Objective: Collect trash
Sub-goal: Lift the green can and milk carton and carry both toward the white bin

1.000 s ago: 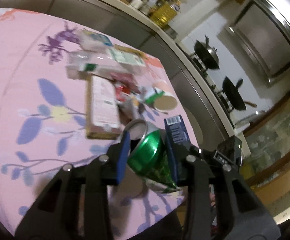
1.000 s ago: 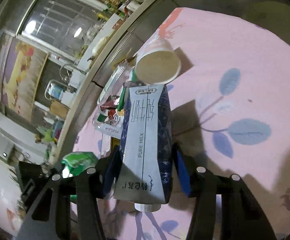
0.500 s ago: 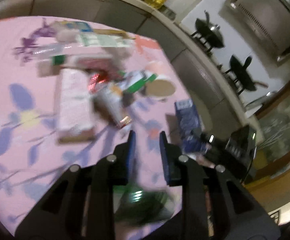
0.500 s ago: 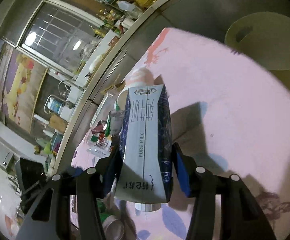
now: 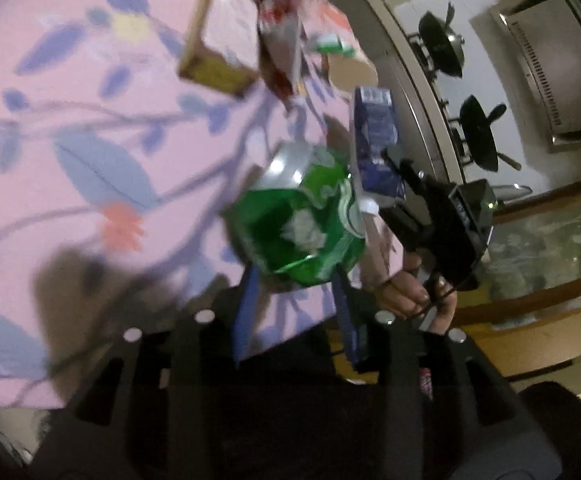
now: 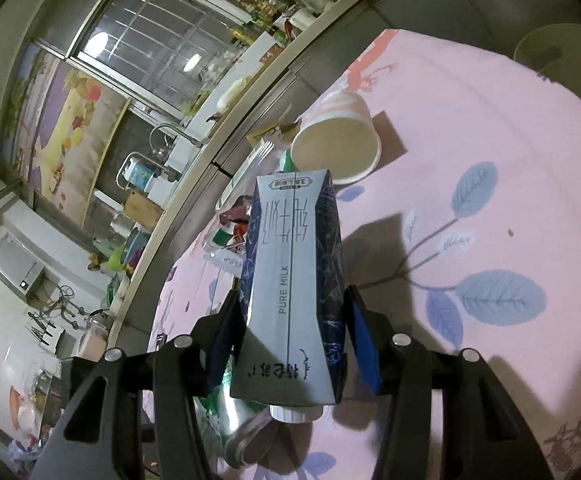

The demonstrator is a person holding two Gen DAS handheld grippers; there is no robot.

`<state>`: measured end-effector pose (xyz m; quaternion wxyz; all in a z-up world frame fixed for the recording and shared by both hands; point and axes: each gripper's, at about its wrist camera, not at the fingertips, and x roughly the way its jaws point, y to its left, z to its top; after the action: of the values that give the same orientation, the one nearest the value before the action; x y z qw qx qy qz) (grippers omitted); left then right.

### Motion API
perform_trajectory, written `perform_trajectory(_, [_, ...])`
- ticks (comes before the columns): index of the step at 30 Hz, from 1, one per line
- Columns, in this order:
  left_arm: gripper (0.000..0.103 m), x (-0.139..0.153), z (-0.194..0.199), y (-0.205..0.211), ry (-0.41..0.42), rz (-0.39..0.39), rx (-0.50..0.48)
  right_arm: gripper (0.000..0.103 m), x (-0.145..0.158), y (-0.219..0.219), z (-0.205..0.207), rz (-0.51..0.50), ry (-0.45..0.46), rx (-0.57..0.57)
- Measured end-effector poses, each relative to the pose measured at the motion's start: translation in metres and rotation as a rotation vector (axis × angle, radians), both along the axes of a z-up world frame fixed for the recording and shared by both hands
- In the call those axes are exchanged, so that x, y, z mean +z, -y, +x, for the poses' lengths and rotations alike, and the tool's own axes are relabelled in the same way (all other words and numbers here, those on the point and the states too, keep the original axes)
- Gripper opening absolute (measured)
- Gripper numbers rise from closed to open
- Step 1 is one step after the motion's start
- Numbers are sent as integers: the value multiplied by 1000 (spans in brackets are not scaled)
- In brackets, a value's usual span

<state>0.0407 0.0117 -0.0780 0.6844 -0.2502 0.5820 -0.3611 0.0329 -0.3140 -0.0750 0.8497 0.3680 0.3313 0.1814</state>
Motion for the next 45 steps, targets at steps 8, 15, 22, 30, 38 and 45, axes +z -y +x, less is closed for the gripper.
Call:
perform_trajectory(8, [49,-18,7,14,-105,-70,10,50,-4,-1,-8,7,-3,4])
perform_trajectory(15, [53,-23,17,17,-128,-130,80,50,-2,-7,-13,8,3,18])
perform_trajectory(22, [53,-18,29,29,-101,-133,95,50,-4,-16,-15,3,-9,46])
perform_trajectory(30, [11,-3,35,60,-2,-110,17,50,-3,-20,-20,-2,-7,62])
perform_trajectory(38, [10,43,47,114,136,-112,-123,49,22,42,-33,15,82,-116])
perform_trajectory(45, [11,80,84,235,240,-135,-302,49,33,146,-43,-37,100,-396])
